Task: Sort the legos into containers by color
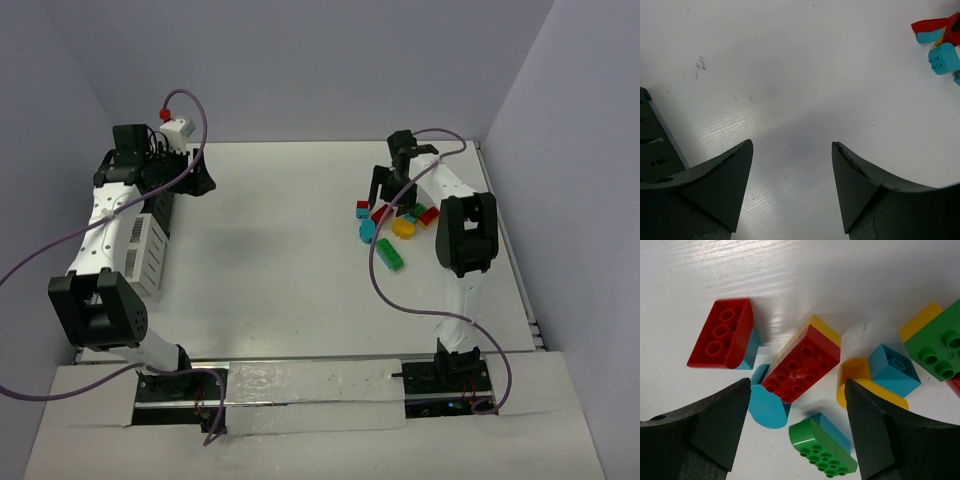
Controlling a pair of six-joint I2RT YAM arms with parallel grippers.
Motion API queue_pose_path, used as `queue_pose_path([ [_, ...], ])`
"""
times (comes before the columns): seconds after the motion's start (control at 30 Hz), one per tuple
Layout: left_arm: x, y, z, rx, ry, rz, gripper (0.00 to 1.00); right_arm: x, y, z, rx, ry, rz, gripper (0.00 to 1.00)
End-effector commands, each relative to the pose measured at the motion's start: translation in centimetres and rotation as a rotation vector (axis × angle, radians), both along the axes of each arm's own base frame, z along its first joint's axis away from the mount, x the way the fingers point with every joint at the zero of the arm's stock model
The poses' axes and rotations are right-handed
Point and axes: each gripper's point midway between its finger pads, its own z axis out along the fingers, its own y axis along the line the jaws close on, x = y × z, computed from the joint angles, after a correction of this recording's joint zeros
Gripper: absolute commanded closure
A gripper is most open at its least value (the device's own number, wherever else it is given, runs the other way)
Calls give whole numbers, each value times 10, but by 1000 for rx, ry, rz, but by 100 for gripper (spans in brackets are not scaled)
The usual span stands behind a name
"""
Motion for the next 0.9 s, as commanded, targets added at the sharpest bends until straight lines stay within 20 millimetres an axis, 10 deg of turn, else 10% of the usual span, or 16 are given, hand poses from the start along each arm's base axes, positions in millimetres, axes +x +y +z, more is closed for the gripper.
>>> queue_pose_path([
  [0.0, 10, 0, 18, -2, -55, 15, 26, 13, -9, 1, 3, -25, -44, 19],
  [0.87, 10, -4, 7, -10, -33, 16, 27, -13, -21, -9, 19, 43, 40, 40],
])
